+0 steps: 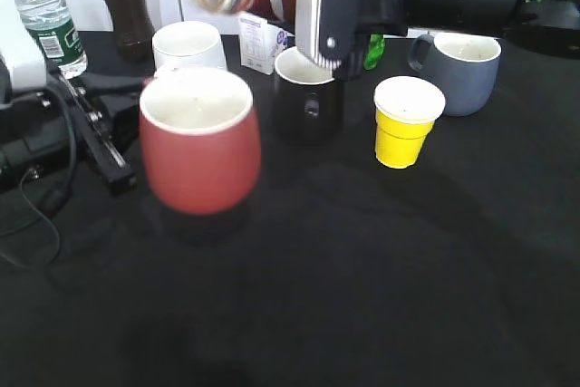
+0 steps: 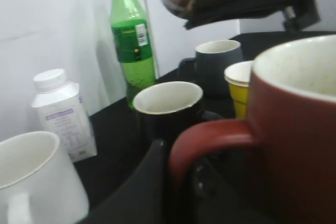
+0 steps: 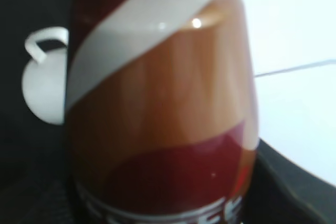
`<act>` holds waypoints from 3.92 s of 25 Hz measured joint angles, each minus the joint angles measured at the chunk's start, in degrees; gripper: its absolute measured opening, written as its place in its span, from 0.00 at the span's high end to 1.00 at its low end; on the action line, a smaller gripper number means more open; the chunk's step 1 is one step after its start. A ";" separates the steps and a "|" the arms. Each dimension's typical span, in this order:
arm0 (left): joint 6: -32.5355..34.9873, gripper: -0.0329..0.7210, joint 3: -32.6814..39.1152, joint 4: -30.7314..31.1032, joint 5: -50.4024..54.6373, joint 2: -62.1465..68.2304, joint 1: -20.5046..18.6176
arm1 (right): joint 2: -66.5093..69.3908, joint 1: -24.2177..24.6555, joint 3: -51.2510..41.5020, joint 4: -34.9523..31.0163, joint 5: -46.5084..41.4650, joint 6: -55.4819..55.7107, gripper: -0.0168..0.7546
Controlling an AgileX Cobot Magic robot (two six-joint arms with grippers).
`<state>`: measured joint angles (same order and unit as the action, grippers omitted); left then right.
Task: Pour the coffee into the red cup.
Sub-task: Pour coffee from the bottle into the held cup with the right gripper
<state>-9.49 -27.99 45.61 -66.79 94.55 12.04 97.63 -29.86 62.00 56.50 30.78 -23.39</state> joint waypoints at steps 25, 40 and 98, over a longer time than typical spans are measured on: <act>0.00 0.89 0.00 0.83 0.05 -0.05 0.00 | 0.00 0.00 0.00 -2.97 -0.04 -15.92 0.28; 0.04 0.88 0.00 0.85 0.28 -0.05 0.00 | 0.00 0.00 0.00 -3.03 -0.04 -17.04 0.28; 0.21 0.87 0.00 0.51 0.78 -0.05 0.00 | 0.00 0.00 0.00 -3.03 0.01 -20.61 0.28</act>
<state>-9.29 -27.99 46.12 -66.01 94.50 12.04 97.63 -29.86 62.00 53.47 30.79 -44.00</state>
